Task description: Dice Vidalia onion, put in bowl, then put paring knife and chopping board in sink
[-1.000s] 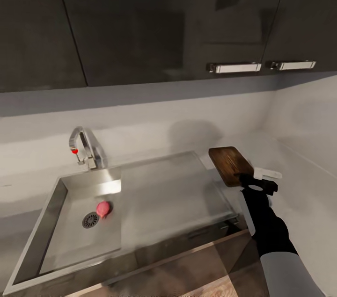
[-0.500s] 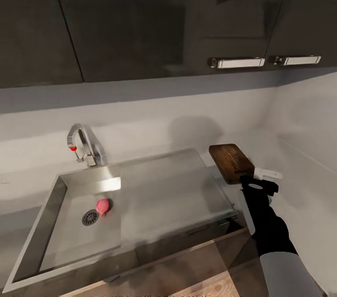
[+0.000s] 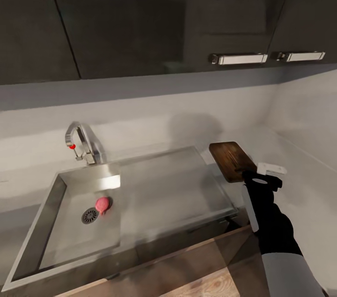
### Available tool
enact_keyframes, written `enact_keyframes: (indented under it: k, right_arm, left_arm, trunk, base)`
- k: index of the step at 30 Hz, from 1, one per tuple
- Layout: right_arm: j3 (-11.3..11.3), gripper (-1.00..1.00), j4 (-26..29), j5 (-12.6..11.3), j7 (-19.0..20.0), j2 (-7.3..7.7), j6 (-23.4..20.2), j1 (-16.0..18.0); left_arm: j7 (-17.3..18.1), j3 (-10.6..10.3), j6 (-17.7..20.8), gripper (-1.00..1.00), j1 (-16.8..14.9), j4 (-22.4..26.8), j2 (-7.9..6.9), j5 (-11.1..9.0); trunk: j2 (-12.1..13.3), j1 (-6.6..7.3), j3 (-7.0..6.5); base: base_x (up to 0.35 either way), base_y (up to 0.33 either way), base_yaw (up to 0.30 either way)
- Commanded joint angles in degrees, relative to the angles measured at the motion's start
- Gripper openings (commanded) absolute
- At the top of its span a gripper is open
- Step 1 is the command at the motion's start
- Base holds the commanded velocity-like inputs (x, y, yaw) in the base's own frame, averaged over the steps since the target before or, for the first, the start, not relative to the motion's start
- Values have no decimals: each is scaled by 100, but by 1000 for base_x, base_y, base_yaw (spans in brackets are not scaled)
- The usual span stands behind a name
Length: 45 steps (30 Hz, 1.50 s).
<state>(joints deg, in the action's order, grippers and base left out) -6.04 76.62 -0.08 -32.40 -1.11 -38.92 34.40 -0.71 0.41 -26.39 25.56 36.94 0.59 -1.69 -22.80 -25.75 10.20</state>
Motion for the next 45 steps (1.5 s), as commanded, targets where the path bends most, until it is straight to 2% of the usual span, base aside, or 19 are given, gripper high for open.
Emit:
enact_keyframes:
  k: [1,19,31,45]
  right_arm:
    - [-3,100,10,-1,-12,-6,-35,5]
    - [7,100,19,-1,-12,-18,-37,5]
    - [16,100,19,-7,-10,-20,-37,5]
    - [32,100,19,-10,-12,-38,-37,5]
  left_arm:
    - [-2,3,-6,100,2,7,2,-16]
    - [1,3,-9,100,2,-20,3,-16]
    - [1,3,-7,100,2,-25,3,-16]
    - [1,3,-12,100,2,-26,3,-16]
  trunk:
    - [-12,-4,12]
    - [-12,-4,12]
    - [-12,-4,12]
    - [-12,-4,12]
  base:
    - [16,-60,0]
    - [41,-14,0]
    - [166,0,0]
    - [54,0,0]
